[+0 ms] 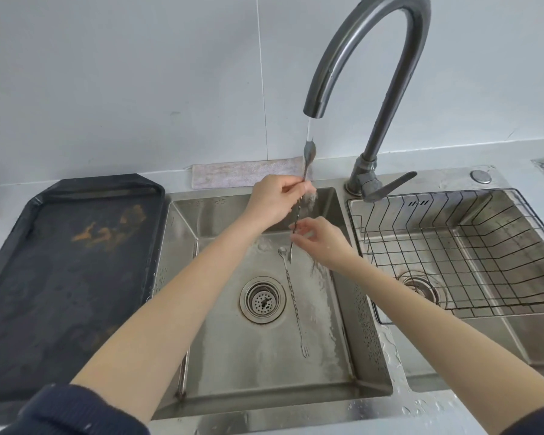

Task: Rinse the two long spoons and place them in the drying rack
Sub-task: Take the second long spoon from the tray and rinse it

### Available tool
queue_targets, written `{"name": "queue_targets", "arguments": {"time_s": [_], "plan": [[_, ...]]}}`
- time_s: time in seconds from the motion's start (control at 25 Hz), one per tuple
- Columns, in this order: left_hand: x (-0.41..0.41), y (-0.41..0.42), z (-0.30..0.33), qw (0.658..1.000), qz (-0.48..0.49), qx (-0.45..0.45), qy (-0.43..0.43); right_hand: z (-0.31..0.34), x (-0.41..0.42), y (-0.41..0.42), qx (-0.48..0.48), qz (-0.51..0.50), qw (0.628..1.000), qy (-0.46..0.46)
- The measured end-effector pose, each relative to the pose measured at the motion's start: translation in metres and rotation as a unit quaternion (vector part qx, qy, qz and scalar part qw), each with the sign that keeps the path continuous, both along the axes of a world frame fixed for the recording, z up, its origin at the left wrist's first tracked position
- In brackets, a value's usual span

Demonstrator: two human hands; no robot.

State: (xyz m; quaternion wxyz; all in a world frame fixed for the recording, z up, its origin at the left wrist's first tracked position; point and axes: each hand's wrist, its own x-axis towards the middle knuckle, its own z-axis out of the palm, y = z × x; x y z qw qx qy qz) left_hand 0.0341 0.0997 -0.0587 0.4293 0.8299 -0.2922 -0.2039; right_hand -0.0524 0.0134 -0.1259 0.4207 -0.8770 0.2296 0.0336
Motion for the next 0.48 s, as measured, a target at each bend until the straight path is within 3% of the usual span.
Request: {"name": "queue_targets", "arguments": {"time_s": [0.16, 0.48], "plan": [[0.002, -0.007, 0.006, 1.0, 0.009, -0.001, 0.02, 0.002, 0.005, -0.004, -0.007, -0.071, 0.993, -0.095], [0.006, -0.016, 0.014, 0.997, 0.028, -0.06, 0.037, -0.003, 0.002, -0.006, 0.008, -0.096, 0.993, -0.07]]}}
